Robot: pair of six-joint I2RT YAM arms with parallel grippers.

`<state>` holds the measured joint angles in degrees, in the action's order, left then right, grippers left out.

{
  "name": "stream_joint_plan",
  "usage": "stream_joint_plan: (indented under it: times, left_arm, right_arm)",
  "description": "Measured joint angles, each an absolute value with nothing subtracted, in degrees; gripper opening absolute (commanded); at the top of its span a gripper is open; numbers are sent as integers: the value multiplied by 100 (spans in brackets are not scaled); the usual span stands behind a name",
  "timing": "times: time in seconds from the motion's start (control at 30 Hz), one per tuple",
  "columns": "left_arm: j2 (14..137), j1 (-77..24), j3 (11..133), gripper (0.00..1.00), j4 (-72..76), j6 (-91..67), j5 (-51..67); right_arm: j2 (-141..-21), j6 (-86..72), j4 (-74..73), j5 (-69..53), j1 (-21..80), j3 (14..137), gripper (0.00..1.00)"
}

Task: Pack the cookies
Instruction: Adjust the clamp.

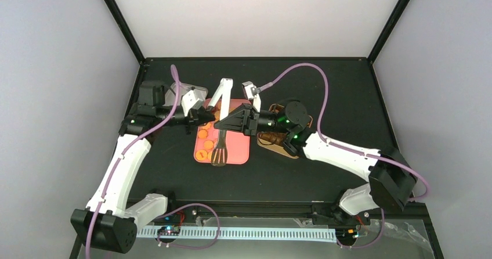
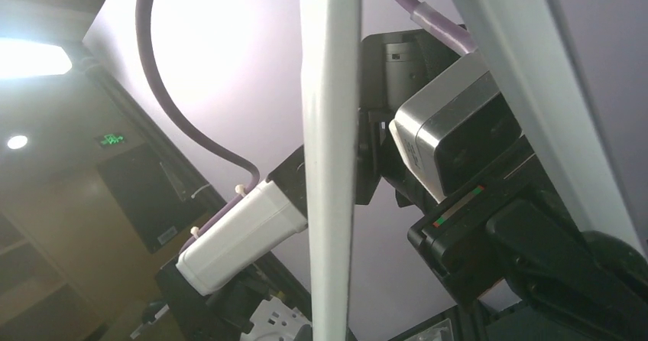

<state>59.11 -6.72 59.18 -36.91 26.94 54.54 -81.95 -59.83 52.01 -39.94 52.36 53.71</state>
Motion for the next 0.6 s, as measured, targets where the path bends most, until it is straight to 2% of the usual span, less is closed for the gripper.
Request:
stream_joint_plan:
  times: [0.6]
  left_arm:
    - [6038,-458,6117,2,-3457,3070,6018]
  right_arm:
    - [-7553,-5542,4370,-3907,5297,5304,1]
